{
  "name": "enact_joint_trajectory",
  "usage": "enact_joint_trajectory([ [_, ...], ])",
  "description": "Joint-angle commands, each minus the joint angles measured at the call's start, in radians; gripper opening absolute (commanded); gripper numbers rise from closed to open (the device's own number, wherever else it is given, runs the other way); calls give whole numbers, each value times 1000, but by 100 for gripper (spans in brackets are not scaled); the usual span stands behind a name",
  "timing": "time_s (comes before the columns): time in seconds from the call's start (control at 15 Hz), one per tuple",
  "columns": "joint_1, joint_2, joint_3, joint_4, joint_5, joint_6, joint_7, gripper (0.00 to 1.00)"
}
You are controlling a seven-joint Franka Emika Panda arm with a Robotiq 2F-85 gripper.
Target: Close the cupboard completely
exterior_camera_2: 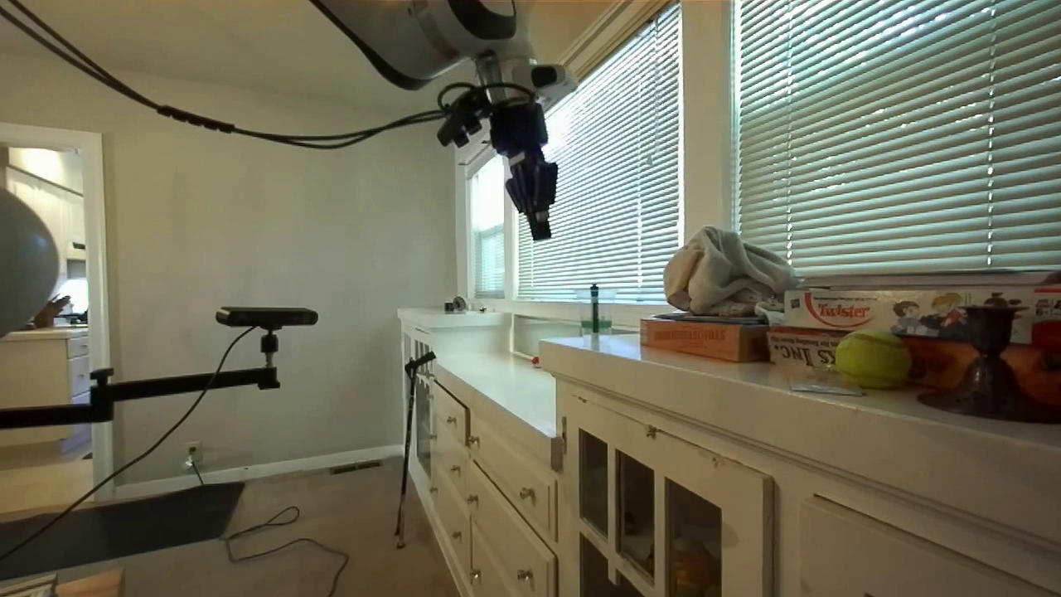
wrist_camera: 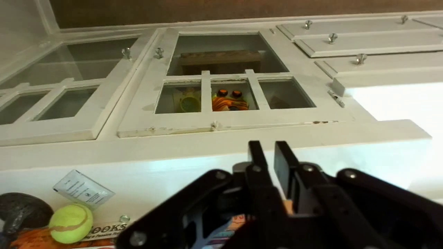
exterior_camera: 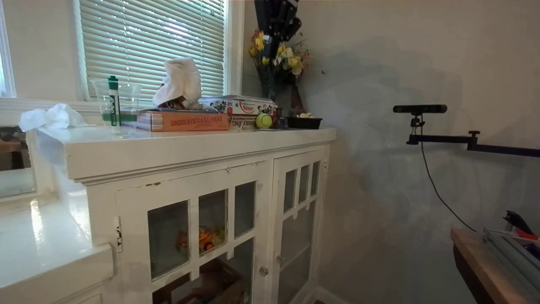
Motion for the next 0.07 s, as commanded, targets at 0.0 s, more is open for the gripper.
enact_joint_trajectory([
  [0.0, -239, 91, 173, -17, 135, 39, -84, 29],
])
